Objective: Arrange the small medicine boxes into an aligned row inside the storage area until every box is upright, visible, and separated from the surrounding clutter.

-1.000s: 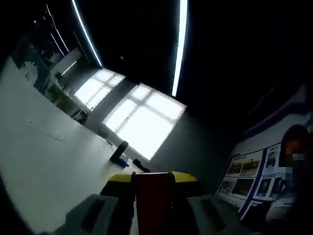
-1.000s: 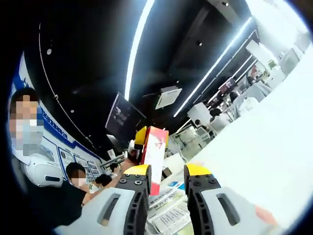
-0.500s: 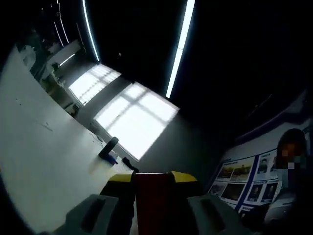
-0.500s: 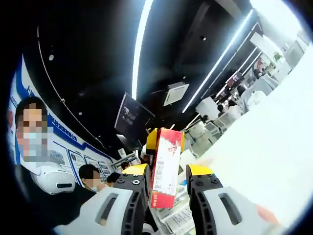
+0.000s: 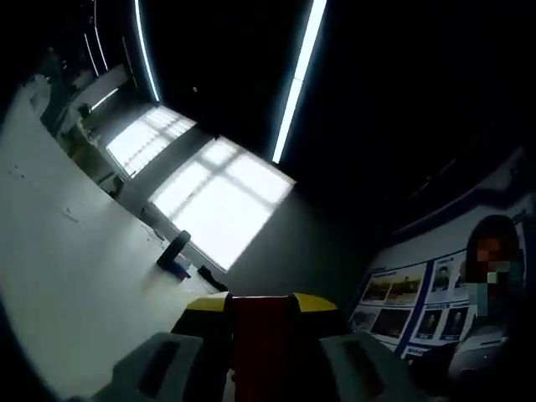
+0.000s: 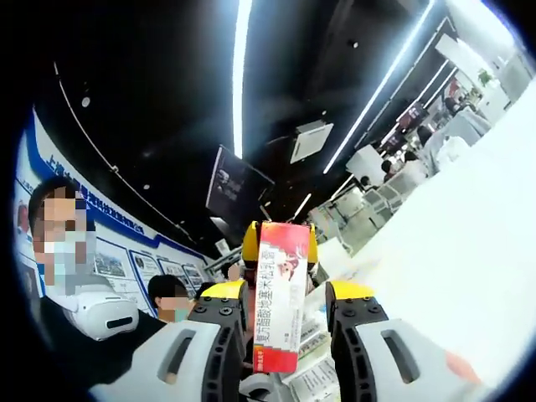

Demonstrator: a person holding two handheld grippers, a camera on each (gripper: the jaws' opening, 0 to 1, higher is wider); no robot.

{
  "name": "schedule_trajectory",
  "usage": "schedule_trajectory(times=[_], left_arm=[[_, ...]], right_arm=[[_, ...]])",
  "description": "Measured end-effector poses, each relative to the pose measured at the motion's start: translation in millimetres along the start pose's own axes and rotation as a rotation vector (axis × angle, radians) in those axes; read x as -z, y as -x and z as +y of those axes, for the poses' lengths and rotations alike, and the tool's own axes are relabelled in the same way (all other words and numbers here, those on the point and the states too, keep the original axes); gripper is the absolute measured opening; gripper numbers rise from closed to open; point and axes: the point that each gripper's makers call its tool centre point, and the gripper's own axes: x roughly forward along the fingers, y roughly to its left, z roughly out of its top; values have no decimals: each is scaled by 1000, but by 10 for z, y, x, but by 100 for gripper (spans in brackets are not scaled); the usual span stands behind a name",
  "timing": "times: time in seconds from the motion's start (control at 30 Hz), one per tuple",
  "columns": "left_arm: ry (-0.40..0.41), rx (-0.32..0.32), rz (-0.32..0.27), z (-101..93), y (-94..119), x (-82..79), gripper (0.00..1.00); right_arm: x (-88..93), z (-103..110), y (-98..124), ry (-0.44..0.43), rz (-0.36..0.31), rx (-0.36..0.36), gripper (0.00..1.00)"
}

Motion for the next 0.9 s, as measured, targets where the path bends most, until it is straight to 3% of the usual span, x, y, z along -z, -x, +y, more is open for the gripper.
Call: schedule_trajectory(times=[0.23,0.37,0.57,0.9], left_arm=[[4,12,8,-32,-3,45,26],[6,20,12,-56,-4,74,26],[20,25,7,-63,29,85,26],[-27,27,29,-92,44,136,33]], right_arm=[[92,55,-117,-10,51,-36,37],[131,76,-147,-17,70,-53,27],[118,79,-140,-65,64,-66,26],[211,24,-116,-3,97,-47,26]])
